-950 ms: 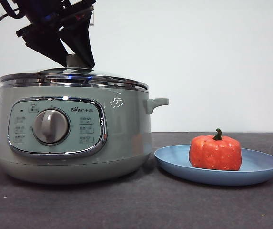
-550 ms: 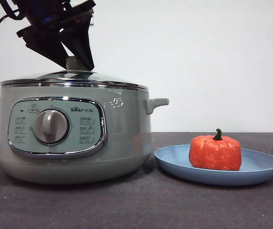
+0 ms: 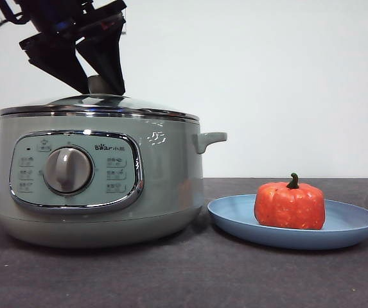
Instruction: Take the pumpkin out from the steamer,put the pumpkin in the blue plate,close the lid
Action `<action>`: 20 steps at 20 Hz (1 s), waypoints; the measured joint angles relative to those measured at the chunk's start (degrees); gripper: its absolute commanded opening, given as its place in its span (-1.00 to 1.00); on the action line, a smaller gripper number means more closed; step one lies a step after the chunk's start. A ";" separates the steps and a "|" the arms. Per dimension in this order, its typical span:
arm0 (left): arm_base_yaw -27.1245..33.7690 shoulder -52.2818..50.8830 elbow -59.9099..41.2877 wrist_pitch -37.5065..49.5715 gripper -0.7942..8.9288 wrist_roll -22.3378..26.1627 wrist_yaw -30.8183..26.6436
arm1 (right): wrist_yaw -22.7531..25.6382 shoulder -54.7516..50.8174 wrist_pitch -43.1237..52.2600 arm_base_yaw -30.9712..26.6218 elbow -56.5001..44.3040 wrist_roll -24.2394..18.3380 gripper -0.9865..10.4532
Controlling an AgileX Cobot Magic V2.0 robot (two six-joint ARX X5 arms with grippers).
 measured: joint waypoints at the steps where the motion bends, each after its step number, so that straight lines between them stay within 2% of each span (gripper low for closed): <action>1: 0.00 -0.15 0.00 -0.46 0.00 0.17 -0.02 | -0.02 0.00 0.00 0.00 0.00 0.00 0.05; 5: 0.00 -1.27 0.00 -3.39 0.00 0.24 -0.02 | -0.02 0.00 -0.15 0.00 0.00 -0.02 0.05; 11: 0.00 -5.55 3.13 -14.51 -0.01 0.24 0.00 | -0.02 0.00 -3.23 0.00 0.00 -0.02 0.05; 13: 0.00 -7.41 5.46 -18.18 -0.12 0.24 0.00 | -0.02 0.00 -3.48 0.00 0.00 -0.02 0.03; 17: 0.00 -11.52 6.43 -19.52 -0.78 0.26 0.87 | -0.02 0.00 -3.48 0.00 0.00 -0.35 -0.33; 18: 0.00 -12.61 6.43 -19.58 -0.89 0.26 1.20 | -0.02 0.00 -3.48 0.00 0.00 -0.74 -0.45; 20: 0.00 -15.06 6.43 -19.34 -0.85 0.31 1.51 | -0.02 0.00 -3.45 0.00 0.00 -2.12 -0.79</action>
